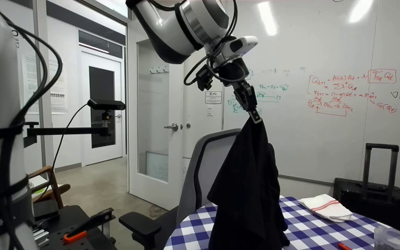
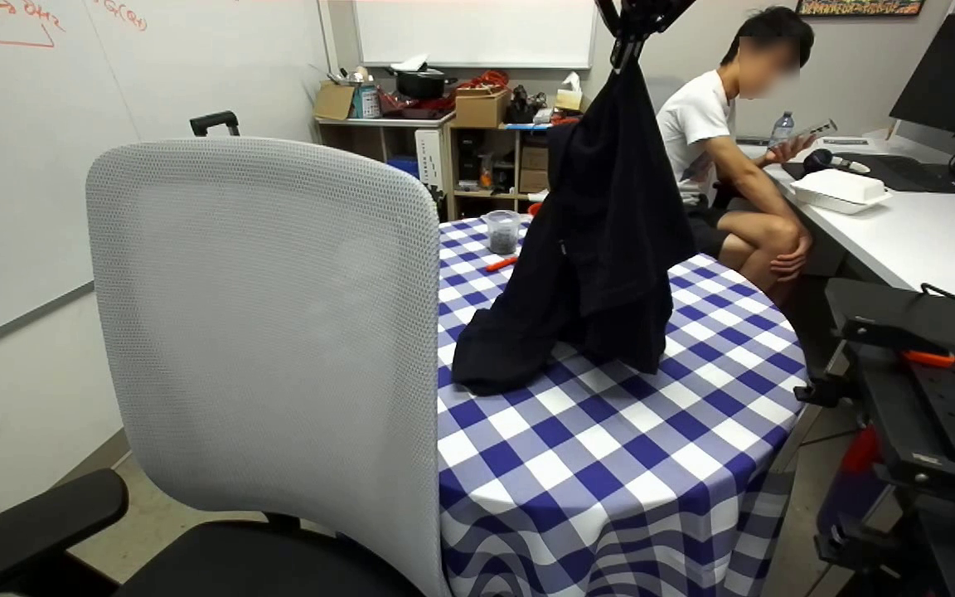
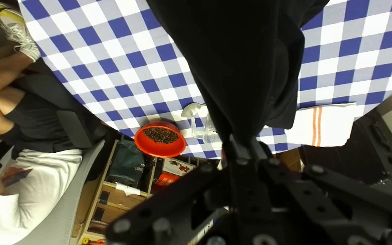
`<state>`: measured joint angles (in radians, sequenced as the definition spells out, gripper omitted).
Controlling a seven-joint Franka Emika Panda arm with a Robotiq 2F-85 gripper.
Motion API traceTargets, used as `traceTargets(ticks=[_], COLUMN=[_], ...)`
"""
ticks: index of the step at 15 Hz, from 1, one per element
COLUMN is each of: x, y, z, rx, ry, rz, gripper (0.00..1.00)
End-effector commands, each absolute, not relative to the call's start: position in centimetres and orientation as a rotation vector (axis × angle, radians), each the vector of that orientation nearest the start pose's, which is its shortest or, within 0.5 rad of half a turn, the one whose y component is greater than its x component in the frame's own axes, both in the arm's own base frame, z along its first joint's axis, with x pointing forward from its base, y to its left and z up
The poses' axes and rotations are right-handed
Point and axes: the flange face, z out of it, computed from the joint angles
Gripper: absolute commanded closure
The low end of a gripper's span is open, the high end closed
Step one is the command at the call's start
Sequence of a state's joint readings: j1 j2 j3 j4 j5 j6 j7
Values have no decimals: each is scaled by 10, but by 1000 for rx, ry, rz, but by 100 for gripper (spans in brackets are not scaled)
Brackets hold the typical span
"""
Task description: Pick up the cloth and put it on the table
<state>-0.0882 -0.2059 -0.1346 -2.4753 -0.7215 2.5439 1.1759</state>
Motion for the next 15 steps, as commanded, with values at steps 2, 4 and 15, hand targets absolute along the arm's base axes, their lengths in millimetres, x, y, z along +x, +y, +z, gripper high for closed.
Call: traceTargets(ticks=[2,4,15], x=[482,500,523], y=[-99,-115,-138], z=[382,370,344], rx=[-3013,-2961,-2899], ry=[1480,1626,1787], rz=[-839,-922,-989], gripper=[64,49,28])
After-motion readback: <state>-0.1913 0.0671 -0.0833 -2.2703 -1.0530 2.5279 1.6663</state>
